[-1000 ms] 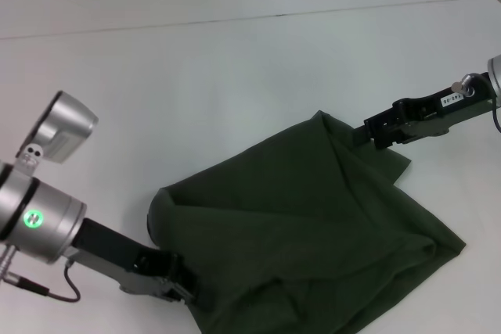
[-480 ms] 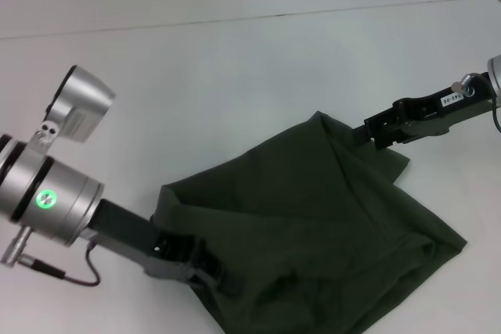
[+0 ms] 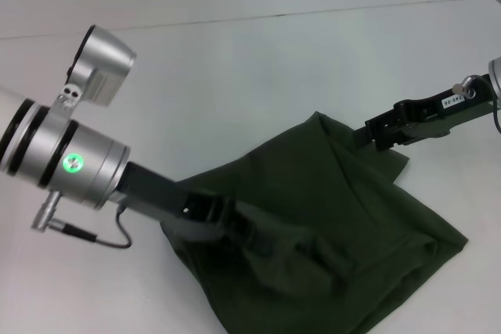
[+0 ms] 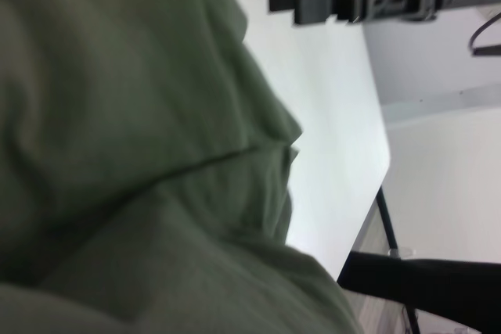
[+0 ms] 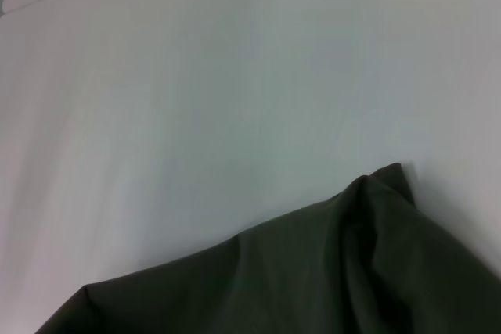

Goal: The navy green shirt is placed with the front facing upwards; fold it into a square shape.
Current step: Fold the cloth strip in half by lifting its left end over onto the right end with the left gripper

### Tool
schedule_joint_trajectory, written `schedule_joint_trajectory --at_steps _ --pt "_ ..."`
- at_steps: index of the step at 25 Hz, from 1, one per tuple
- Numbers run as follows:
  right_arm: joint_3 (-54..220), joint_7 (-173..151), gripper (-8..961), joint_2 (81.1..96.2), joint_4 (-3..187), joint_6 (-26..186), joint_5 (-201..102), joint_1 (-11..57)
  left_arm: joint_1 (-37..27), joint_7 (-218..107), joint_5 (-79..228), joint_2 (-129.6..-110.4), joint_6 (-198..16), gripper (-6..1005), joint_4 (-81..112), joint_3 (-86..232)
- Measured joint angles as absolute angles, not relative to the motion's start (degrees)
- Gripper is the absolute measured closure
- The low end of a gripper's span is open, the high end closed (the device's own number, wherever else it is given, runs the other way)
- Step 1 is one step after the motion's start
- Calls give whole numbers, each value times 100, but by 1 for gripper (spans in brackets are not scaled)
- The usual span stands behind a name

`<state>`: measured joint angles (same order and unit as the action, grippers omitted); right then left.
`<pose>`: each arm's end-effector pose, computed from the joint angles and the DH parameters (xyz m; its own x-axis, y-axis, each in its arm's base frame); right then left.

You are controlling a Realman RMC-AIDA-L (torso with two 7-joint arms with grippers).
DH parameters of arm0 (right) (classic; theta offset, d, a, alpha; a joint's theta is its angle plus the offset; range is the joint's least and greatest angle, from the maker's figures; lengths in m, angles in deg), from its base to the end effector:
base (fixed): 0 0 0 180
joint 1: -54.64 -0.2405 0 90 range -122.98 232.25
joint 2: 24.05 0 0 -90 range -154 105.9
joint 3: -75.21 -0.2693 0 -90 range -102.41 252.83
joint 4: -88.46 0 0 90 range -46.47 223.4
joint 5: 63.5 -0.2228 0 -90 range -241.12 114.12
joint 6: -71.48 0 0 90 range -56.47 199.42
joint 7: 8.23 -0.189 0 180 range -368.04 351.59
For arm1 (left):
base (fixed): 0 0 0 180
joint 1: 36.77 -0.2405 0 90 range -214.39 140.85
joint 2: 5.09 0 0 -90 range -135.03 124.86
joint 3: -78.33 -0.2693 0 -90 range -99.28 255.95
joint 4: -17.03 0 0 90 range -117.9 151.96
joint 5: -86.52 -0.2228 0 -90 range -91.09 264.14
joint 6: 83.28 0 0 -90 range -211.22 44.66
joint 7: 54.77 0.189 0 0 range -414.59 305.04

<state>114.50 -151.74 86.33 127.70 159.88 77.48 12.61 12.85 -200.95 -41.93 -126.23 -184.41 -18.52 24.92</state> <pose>0.2872 0.4089 0.0045 0.2263 -0.9548 -0.1927 -0.9723 -0.2095 -0.1036 -0.1596 0.3392 -0.1042 0.3896 0.9023 -0.1847 0.9000 -0.3305 0.2841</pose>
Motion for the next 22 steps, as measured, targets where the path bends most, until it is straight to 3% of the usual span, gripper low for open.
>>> schedule_joint_trajectory --at_steps 9,22 --pt "11450 -15175 382 8638 12746 15970 7747 1263 1459 -19967 -3977 -12799 -17900 930 -1822 2700" --pt "11450 -15175 382 8651 12732 15973 7747 1246 1717 -19869 -3637 -12895 -16905 930 -1395 2678"
